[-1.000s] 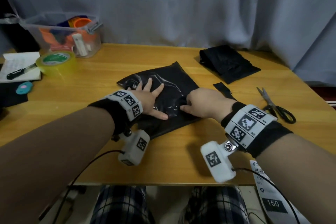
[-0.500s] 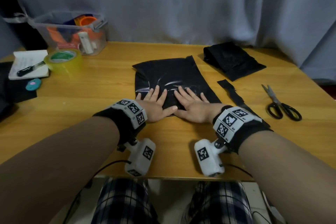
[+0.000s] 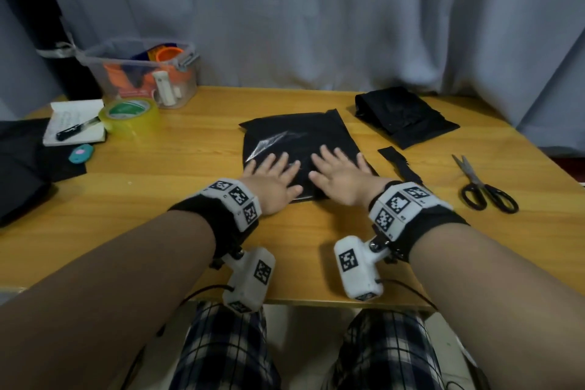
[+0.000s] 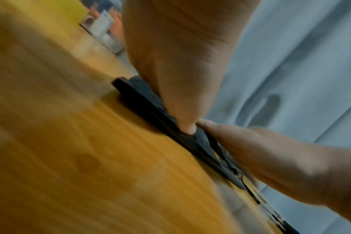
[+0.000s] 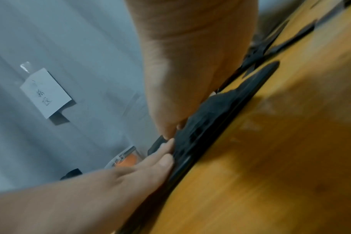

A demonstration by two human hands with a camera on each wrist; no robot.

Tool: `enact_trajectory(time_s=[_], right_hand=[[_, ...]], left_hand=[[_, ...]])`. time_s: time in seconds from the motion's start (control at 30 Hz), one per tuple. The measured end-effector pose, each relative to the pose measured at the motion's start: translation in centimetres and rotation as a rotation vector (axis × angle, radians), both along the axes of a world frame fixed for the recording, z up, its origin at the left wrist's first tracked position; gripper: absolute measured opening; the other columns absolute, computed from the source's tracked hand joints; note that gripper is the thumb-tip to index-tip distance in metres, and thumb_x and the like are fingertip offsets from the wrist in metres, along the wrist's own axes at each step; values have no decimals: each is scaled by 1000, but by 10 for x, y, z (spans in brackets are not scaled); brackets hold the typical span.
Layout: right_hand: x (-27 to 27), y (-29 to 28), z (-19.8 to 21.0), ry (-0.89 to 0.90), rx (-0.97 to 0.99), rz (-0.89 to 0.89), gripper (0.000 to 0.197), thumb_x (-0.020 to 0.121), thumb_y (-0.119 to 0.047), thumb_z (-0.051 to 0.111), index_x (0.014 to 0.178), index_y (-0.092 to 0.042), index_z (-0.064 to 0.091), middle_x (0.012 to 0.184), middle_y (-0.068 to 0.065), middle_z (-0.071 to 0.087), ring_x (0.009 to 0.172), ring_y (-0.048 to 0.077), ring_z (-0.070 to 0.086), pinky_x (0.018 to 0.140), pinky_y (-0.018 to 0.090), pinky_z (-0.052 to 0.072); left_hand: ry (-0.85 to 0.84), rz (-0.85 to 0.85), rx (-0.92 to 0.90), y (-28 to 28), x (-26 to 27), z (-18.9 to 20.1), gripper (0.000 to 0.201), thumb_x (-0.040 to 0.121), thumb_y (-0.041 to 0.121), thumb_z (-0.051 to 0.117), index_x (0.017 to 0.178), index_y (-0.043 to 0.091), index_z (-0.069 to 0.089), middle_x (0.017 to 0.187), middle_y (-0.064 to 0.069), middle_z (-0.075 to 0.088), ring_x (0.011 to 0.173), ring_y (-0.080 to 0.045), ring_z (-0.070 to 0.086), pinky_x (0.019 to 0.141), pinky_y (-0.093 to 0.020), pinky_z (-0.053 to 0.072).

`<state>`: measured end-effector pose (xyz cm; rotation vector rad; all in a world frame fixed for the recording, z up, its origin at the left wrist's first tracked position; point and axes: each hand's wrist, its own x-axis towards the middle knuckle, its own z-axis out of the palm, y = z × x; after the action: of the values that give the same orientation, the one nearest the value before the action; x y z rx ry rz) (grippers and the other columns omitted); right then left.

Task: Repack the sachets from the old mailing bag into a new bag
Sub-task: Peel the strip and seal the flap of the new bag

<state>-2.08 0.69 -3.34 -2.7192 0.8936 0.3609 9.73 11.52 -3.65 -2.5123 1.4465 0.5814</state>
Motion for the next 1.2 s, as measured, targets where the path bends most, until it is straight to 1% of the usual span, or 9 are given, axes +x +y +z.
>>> enact_trajectory(time_s=[0.23, 0.53, 0.6, 0.77, 0.93, 1.0, 1.07, 1.13, 1.2], right_hand=[[-2, -14, -12, 110, 135, -121, 52, 98, -49, 14, 147, -45, -5, 157, -13, -19, 147, 16, -12, 113, 61, -4], [-21, -41, -1, 131, 74, -269, 79, 91, -67, 10, 152, -17, 5, 161, 1, -1, 148, 24, 3, 117, 56, 7], [-11, -33, 4, 61, 82, -225, 77, 91, -67, 12, 152, -22, 1, 160, 2, -7, 148, 24, -3, 117, 54, 5], [9, -11, -8, 70, 121, -65, 68, 94, -62, 16, 151, -31, -6, 158, -7, -17, 147, 21, -11, 114, 58, -1], [-16, -39, -10, 125, 59, -211, 88, 88, -71, 18, 151, -17, -10, 159, 3, -15, 147, 19, -9, 119, 48, 2], [-22, -45, -3, 149, 126, -185, 101, 81, -78, 27, 151, -15, -10, 159, 3, -15, 147, 18, -10, 120, 44, 3], [-24, -46, 3, 196, 163, -136, 114, 72, -81, 43, 150, -21, -15, 159, 2, -16, 147, 20, -10, 120, 46, 5], [-24, -45, 5, 238, 113, -98, 118, 67, -77, 56, 148, -31, -17, 159, 2, -15, 147, 24, -9, 119, 51, 8], [-22, -42, 4, 222, 20, -67, 110, 71, -73, 58, 148, -37, -12, 160, 2, -11, 147, 29, -6, 118, 54, 10]], left_hand=[[44, 77, 179, -6, 4, -4, 79, 91, 67, 23, 148, 29, -16, 157, -2, -23, 146, -23, -14, 119, -44, 1], [-121, 185, 254, 11, 22, 0, 112, 73, 86, 14, 148, 9, -16, 158, -8, -19, 147, -24, -10, 118, -50, -1], [-166, 175, 214, 5, 18, 4, 110, 75, 85, 9, 148, 6, -15, 157, -11, -18, 146, -26, -13, 118, -50, -4], [9, -80, 87, -5, 5, -7, 88, 84, 75, 21, 148, 30, -19, 156, -3, -25, 146, -21, -13, 118, -49, 3], [-20, 23, 162, 10, 23, -6, 110, 75, 83, 27, 148, 17, -20, 156, -6, -25, 147, -22, -12, 118, -49, 5], [-86, 8, 169, 14, 25, 0, 115, 73, 85, 26, 150, 9, -12, 158, -10, -16, 147, -25, -5, 118, -49, 8], [-177, -35, 199, 14, 23, 7, 110, 74, 84, 23, 149, 3, 17, 158, -17, 1, 146, -29, 13, 116, -47, 19], [-242, -110, 172, 12, 21, 15, 87, 79, 79, 27, 114, 7, 58, 146, -20, 35, 122, -27, 49, 97, -39, 43], [-294, -220, 79, 12, 22, 21, 59, 85, 69, 39, 83, 13, 59, 108, -9, 62, 83, -19, 61, 72, -31, 53]])
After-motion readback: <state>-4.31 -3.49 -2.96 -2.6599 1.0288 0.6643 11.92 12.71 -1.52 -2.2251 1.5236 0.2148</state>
